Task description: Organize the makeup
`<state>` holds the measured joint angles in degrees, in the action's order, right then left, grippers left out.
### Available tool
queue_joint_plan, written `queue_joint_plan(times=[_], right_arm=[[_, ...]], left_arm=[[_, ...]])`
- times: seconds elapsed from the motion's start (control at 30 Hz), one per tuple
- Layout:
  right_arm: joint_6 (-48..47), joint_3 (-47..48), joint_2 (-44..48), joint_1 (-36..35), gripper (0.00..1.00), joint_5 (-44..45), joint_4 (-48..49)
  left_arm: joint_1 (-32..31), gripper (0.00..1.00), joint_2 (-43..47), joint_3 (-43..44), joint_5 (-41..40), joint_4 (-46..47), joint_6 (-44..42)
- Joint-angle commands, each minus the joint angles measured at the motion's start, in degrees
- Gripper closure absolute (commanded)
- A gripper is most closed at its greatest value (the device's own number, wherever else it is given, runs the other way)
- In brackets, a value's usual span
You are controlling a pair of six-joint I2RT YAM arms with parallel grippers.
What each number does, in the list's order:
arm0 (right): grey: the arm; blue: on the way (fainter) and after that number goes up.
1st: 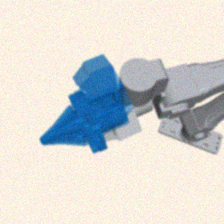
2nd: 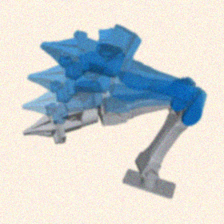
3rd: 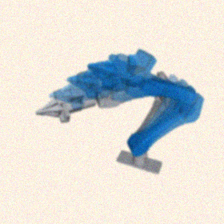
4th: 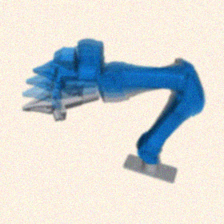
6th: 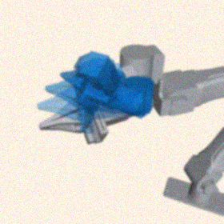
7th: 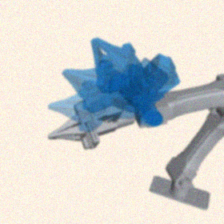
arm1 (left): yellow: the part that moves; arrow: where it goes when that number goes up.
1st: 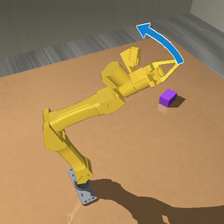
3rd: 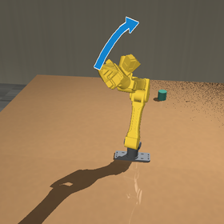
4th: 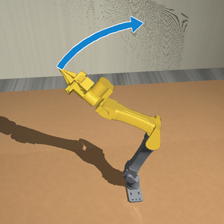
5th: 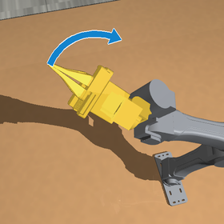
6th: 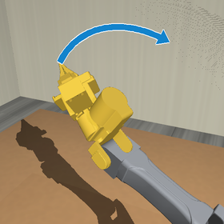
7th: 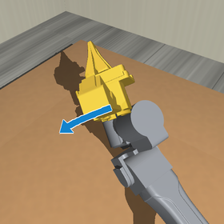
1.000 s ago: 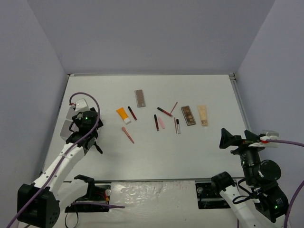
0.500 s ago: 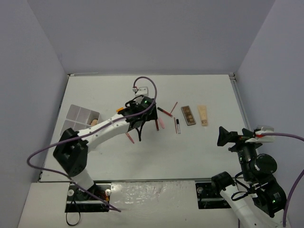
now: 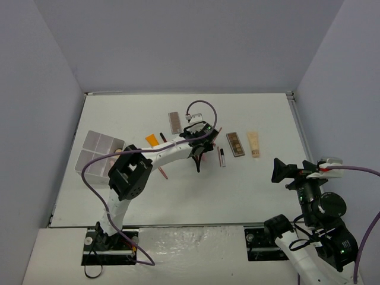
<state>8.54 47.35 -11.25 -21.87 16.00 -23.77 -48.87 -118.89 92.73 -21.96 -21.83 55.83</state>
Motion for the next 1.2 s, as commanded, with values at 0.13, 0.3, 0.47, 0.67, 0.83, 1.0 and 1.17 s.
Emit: queue_joint_plan(times=[0.13, 0.3, 0.47, 0.67, 0.83, 1.0, 1.17], right_arm=[[-0.58, -0.11, 0.69, -0.94, 0.00, 0.39, 4.65], [-0.40, -0.33, 1.18, -1.11, 0.00, 0.65, 4.74], [-0.44, -0.34, 1.40, -1.24, 0.00, 0.61, 4.70], [-0.45, -0.55, 1.80, -1.20, 0.00, 0.66, 4.79], [-0.45, -0.60, 2.02, -1.25, 0.00, 0.61, 4.87], [-0.36, -0.77, 2.33, -1.25, 0.00, 0.70, 4.85], [-0.36, -0.90, 2.59, -1.25, 0.00, 0.70, 4.87]], left_arm=[[-1.05, 0.53, -0.32, 3.83, -1.91, -0.59, 3.63], [-1.05, 0.55, -1.74, 4.09, -1.07, -0.81, 3.89], [-1.05, 0.59, -3.10, 5.28, -0.89, -2.25, 3.76], [-0.96, 0.60, -4.79, 6.57, -0.38, -3.39, 3.21], [-0.88, 0.60, -6.52, 8.25, -0.19, -5.05, 2.44], [-0.79, 0.67, -6.83, 8.06, -0.45, -5.54, 2.46], [-0.70, 0.86, -6.61, 7.65, -0.45, -5.90, 2.05]])
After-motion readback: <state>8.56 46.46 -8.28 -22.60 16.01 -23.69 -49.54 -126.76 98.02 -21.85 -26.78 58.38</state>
